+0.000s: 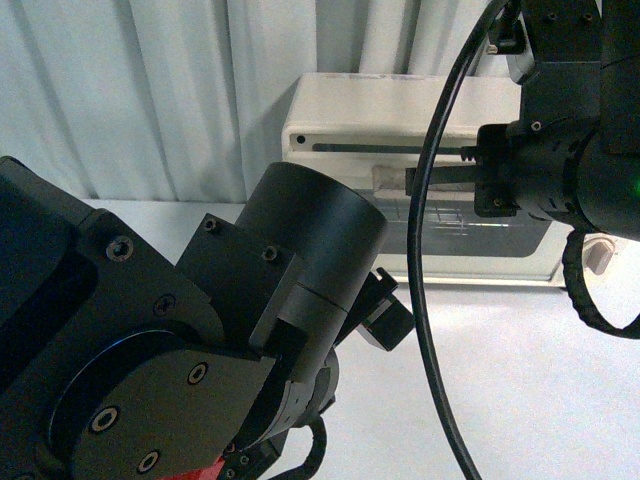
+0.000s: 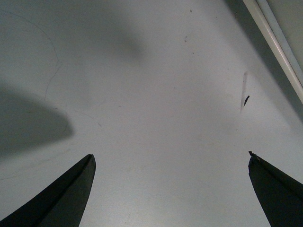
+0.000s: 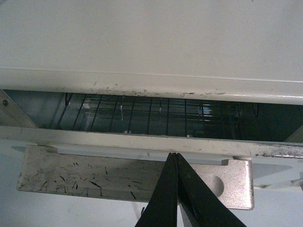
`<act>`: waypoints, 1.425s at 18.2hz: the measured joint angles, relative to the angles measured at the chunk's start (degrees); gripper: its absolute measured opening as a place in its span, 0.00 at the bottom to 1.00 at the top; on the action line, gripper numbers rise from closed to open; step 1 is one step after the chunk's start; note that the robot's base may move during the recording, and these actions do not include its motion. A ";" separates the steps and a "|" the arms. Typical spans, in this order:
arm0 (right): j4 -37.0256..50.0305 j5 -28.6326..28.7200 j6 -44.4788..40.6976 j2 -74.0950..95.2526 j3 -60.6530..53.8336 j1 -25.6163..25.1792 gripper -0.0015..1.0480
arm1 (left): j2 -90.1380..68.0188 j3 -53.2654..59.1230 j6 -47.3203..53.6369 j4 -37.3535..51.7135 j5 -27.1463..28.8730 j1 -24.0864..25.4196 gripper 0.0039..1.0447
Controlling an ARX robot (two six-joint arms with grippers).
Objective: Open oven
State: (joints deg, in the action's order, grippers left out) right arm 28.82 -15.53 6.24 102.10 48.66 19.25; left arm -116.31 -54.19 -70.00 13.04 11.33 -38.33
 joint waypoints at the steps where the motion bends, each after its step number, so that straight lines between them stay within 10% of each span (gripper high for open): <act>1: -0.07 -0.04 0.20 -0.20 -0.17 0.00 0.02 | 0.00 0.00 0.00 -0.02 0.00 0.00 0.94; 26: 1.25 -11.98 0.61 -12.83 -17.84 8.39 0.02 | 0.00 0.02 0.24 -0.13 -0.20 -0.04 0.94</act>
State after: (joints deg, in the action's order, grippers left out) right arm 30.06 -27.51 6.85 89.27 30.83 27.64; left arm -116.31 -54.17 -69.76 12.91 11.14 -38.37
